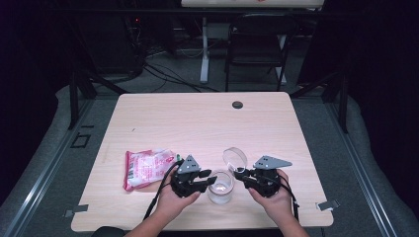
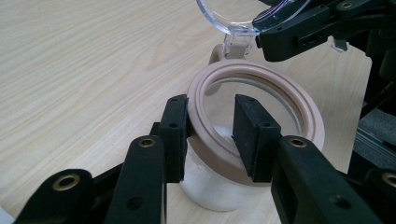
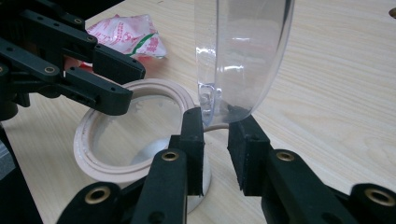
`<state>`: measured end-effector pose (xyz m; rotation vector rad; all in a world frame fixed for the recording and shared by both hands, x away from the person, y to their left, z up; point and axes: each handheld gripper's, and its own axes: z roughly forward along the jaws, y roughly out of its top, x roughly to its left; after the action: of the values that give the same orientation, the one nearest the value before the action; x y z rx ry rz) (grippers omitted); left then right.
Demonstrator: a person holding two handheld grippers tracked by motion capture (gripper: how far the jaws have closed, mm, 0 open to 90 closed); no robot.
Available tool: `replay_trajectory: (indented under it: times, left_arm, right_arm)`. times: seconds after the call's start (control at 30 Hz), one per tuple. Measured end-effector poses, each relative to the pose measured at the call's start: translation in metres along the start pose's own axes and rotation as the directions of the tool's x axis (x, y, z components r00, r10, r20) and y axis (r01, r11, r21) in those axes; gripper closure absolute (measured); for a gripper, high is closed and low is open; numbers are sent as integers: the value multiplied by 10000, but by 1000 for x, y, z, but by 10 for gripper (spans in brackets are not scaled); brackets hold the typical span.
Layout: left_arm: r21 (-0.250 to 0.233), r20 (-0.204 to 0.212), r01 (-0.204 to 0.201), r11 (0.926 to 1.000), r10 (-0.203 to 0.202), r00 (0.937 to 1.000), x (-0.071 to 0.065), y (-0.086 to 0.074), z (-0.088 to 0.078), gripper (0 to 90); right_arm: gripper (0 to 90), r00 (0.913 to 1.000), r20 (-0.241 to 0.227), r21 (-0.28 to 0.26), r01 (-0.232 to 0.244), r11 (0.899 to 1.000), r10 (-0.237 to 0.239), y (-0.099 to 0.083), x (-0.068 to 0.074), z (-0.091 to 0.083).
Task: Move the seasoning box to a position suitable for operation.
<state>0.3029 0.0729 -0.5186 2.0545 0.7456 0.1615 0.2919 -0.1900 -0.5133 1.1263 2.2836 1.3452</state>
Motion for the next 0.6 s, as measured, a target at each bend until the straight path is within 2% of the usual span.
replay_trajectory:
  times: [0.13,0.23,0.6]
  left_arm:
    - [-21,-87,-63,10000,63,9999,-1,0,0,653]
    - [-64,-86,-73,10000,72,9999,-2,0,2,645]
    - [-144,-196,55,9999,-58,9998,-5,-1,4,608]
  right_arm:
    - [770,10000,35,-46,-38,10000,38,0,-1,3]
    - [825,9999,171,39,24,10000,-24,1,-1,8]
    - [802,9997,160,27,-206,9998,206,4,-5,15]
